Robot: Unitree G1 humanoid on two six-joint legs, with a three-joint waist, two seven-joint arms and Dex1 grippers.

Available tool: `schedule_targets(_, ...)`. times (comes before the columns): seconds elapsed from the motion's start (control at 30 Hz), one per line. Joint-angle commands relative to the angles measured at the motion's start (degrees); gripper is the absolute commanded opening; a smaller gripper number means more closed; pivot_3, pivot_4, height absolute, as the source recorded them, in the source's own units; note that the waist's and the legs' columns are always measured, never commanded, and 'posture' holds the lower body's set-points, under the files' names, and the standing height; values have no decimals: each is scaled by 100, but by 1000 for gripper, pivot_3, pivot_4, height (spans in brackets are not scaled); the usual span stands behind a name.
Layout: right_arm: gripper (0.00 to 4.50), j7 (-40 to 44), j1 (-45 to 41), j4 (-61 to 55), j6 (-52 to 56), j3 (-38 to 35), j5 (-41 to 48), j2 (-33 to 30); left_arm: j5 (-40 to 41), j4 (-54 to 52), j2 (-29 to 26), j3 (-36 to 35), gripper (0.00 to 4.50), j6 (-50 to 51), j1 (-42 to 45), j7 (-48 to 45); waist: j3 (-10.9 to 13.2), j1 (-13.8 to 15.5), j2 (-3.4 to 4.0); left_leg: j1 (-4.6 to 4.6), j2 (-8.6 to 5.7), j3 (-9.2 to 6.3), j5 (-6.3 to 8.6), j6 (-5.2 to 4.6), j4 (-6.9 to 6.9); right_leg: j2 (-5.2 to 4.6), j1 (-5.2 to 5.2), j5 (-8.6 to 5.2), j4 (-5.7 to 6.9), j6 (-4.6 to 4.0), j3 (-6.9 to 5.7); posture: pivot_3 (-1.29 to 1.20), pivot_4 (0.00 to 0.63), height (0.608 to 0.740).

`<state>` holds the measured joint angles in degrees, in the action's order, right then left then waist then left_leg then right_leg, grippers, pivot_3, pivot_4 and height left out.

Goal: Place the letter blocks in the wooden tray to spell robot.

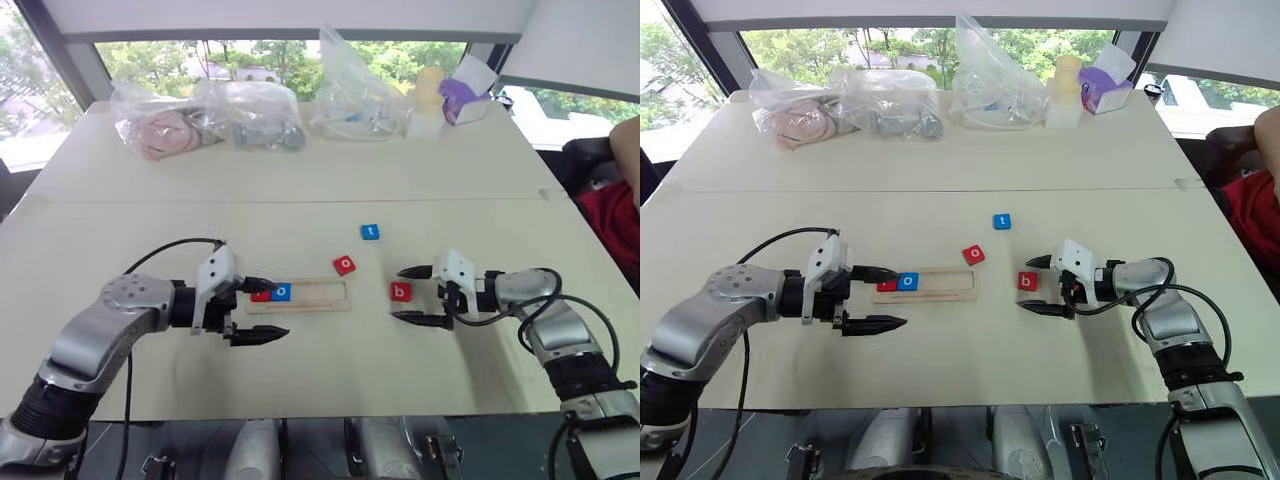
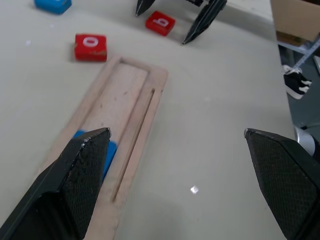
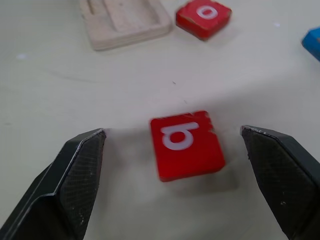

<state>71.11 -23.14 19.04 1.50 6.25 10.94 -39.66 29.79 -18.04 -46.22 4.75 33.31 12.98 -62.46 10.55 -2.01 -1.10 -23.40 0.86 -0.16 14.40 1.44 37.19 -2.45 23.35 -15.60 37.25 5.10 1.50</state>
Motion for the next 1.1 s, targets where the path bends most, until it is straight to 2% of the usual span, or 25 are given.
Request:
schedule_targets(0.03,2554,78,-119,261,-209,11,-49,55,-50,-11,-85,-189,4500,-147,-4,-32,0,11,0,1,0,0,0,0,0,-1,-1,0,0,0,0,0,150,735)
schedule_targets(0.1,1542,91,-184,379,-245,10,-59,95,-83,40,-125,-235,4500,-180,-24,-38,0,18,0,1,0,0,0,0,0,-1,-2,0,0,0,0,0,150,735)
schedule_targets(0.13,1191,96,-204,400,-245,2,-54,109,-91,53,-140,-249,4500,-190,-28,-38,-1,16,0,2,0,0,0,0,1,-1,-2,0,1,0,0,0,150,735)
schedule_targets(0.2,1203,92,-240,231,2,-55,64,144,-90,119,-206,-339,4500,-226,-38,-34,-1,13,1,3,0,0,0,0,1,-2,-2,0,3,0,0,0,150,735)
schedule_targets(0.33,1203,-169,-614,-1082,1407,-155,769,453,-47,348,-529,-863,4500,-263,-227,-95,6,-63,11,4,5,-1,0,0,1,-8,2,1,14,-2,1,0,150,735)
schedule_targets(0.53,1203,-1002,-1252,-1732,2389,636,337,1279,273,291,-454,-1466,4500,-41,-502,107,5,-12,15,6,7,-9,-1,2,1,-6,9,2,29,-5,-2,0,150,735)
schedule_targets(0.77,1203,-1484,-1533,-1460,2637,1323,-168,1863,217,165,-465,-1625,4500,-64,-832,270,5,116,15,-6,-9,-4,0,3,0,-26,11,2,13,-4,-6,0,150,735)
schedule_targets(1.1,1203,-1128,-1374,-1672,2605,1740,-284,1789,252,-54,-422,-1657,4500,-53,-1083,423,5,93,16,-4,-1,-6,-1,4,-4,-21,13,3,16,-6,-7,0,150,735)
